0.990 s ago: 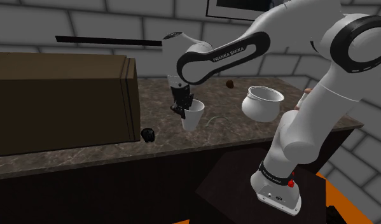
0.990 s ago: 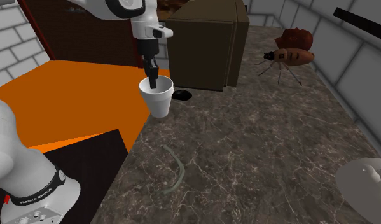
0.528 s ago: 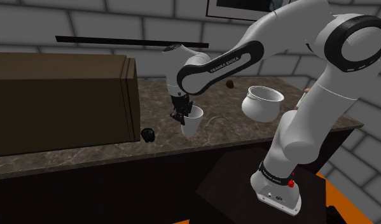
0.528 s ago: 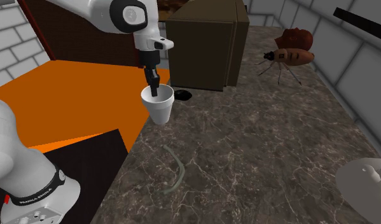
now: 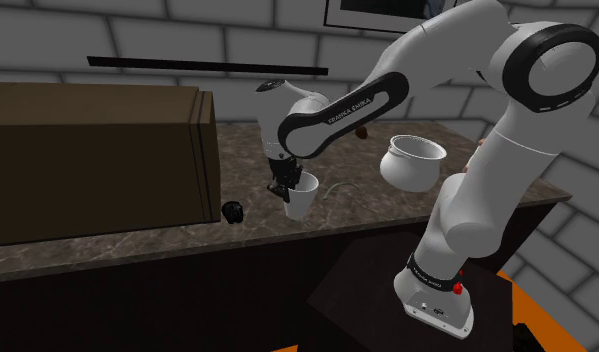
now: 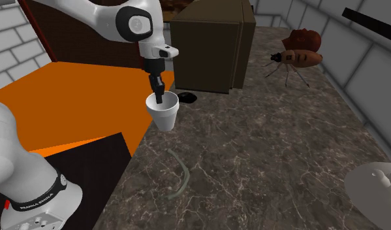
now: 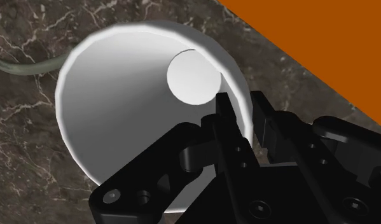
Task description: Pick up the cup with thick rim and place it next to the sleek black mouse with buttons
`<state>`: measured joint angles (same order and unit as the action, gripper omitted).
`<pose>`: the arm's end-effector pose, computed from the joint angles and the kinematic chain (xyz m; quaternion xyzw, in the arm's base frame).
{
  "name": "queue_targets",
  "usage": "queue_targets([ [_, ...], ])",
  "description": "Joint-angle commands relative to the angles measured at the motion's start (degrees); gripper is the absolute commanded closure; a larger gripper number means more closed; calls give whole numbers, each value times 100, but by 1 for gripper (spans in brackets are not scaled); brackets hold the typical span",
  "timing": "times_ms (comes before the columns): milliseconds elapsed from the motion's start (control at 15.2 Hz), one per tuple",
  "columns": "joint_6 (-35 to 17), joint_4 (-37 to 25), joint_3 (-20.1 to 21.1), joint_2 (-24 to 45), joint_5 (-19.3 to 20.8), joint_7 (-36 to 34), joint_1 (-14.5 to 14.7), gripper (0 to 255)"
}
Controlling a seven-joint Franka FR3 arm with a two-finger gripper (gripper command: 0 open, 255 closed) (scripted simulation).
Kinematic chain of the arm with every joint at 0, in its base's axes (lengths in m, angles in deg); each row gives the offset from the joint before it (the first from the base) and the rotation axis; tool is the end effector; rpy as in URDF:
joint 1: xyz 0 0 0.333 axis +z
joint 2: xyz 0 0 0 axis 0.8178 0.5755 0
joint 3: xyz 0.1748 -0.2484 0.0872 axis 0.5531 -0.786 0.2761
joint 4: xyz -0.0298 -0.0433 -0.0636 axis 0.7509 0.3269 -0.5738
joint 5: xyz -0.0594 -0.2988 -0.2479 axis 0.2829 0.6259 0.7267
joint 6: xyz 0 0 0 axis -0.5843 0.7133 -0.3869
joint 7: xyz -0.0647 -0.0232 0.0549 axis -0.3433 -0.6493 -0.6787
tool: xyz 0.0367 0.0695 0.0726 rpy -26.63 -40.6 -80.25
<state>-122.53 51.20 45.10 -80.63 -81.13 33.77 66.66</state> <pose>0.4463 0.1569 0.3732 0.9946 -0.0109 -0.0460 0.0920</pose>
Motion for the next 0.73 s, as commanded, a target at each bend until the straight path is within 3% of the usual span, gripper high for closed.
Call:
queue_targets([
  [0, -4, 1, 0, 0, 1, 0, 0, 255],
  [132, -4, 1, 0, 0, 1, 0, 0, 255],
  [198, -4, 1, 0, 0, 1, -1, 0, 0],
  [528, -3, 0, 0, 0, 1, -1, 0, 0],
  [660, 391, -279, 20, -117, -54, 32, 25, 0],
])
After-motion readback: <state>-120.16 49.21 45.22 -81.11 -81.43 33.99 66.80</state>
